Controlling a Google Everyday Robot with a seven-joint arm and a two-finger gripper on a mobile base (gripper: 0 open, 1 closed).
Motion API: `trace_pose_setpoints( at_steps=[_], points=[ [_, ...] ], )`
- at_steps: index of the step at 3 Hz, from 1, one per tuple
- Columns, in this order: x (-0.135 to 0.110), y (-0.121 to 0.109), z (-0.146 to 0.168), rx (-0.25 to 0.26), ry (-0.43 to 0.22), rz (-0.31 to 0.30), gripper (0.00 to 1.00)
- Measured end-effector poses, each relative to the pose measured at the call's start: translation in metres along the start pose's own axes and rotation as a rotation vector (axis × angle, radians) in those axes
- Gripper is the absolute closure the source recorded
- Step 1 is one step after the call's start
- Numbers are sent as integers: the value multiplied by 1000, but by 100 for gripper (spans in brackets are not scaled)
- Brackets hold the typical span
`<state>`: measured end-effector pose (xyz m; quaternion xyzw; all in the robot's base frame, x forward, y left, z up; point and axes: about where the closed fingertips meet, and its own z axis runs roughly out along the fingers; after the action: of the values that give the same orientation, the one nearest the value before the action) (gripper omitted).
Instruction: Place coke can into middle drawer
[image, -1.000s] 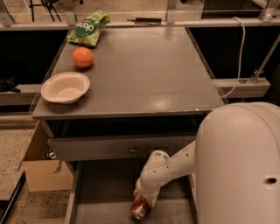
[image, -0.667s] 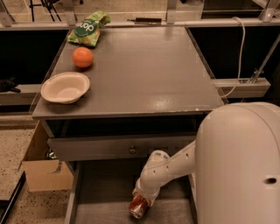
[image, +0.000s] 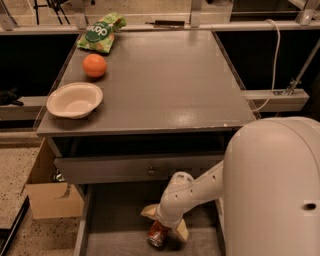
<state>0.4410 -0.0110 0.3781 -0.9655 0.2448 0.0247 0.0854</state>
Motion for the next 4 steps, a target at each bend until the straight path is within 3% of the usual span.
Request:
trace_pose_setpoints(
  at_steps=[2,3,4],
  points=[
    [-4,5,-6,-10,-25,-27,0],
    [-5,15,-33,8,-33,-22,0],
    [3,47,-92,60,2,-42,0]
  ],
)
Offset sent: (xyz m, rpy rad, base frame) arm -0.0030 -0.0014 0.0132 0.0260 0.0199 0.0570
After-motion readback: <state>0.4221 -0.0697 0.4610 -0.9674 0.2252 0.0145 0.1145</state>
